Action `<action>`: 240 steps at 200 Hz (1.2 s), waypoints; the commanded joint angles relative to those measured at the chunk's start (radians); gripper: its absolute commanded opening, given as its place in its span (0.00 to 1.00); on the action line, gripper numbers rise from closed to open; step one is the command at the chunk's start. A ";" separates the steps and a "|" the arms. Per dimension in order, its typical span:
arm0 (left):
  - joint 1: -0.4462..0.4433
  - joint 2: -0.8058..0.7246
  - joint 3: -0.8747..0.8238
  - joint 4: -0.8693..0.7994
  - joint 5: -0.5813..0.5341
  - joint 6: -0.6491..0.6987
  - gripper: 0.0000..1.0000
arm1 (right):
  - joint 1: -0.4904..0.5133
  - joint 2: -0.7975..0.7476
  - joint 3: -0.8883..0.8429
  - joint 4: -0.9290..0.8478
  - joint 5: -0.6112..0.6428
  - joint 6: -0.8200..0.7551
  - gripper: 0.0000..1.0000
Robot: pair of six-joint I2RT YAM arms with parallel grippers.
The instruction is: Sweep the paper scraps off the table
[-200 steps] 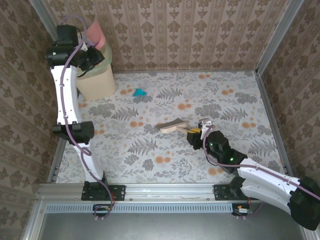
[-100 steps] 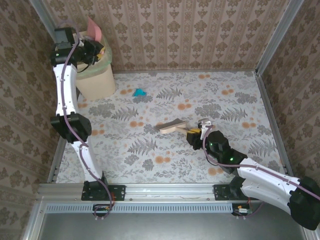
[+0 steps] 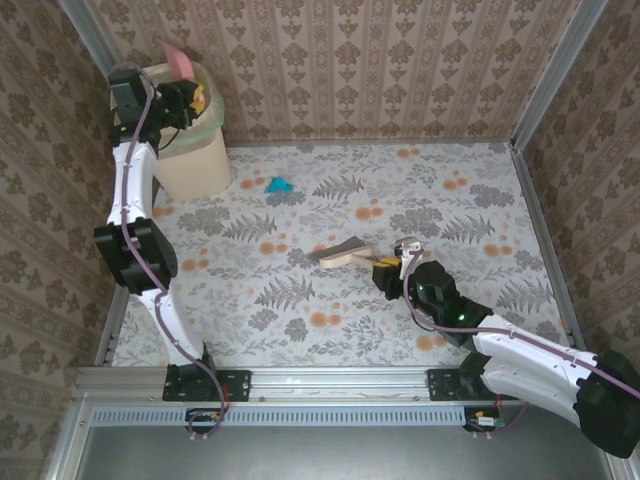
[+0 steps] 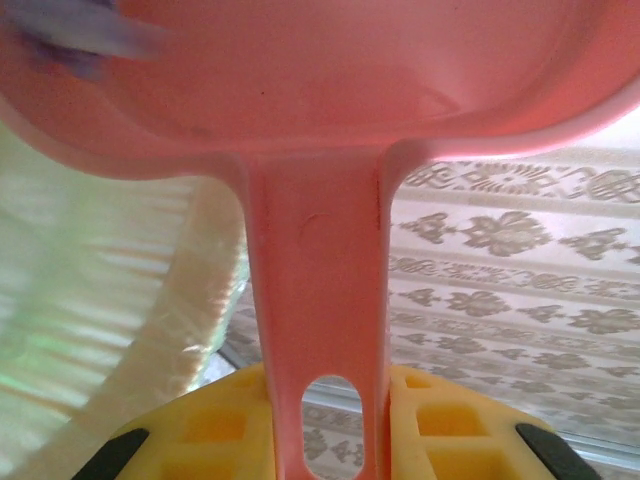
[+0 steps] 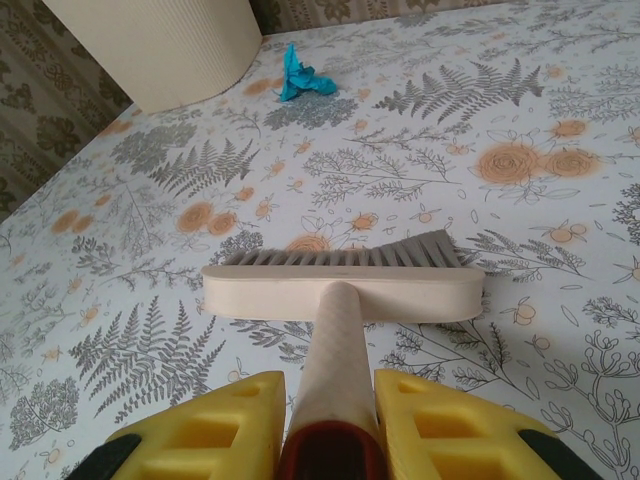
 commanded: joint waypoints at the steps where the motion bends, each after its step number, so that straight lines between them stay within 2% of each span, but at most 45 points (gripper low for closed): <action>1: 0.014 -0.077 -0.034 0.206 0.044 -0.120 0.00 | 0.006 0.002 0.035 0.044 -0.002 -0.016 0.00; 25: 0.019 -0.117 -0.134 0.359 0.043 -0.229 0.00 | 0.006 0.002 0.035 0.041 0.003 -0.013 0.00; 38: 0.020 -0.140 -0.166 0.376 0.034 -0.249 0.00 | 0.006 0.002 0.035 0.039 0.007 -0.011 0.00; 100: 0.023 -0.191 -0.178 0.314 0.051 -0.199 0.00 | 0.006 0.001 0.036 0.037 0.005 -0.011 0.00; 156: -0.031 -0.392 -0.318 0.243 0.038 -0.078 0.00 | 0.006 0.001 0.037 0.036 0.008 -0.010 0.00; 176: -0.095 -0.482 -0.393 0.204 0.029 0.002 0.00 | 0.006 -0.002 0.036 0.034 0.010 -0.010 0.00; 213: -0.270 -0.623 -0.524 0.016 -0.022 0.253 0.00 | 0.006 -0.005 0.035 0.031 0.018 -0.007 0.00; 240: -0.404 -0.710 -0.619 -0.196 -0.153 0.493 0.00 | 0.005 -0.007 0.035 0.027 0.022 -0.005 0.00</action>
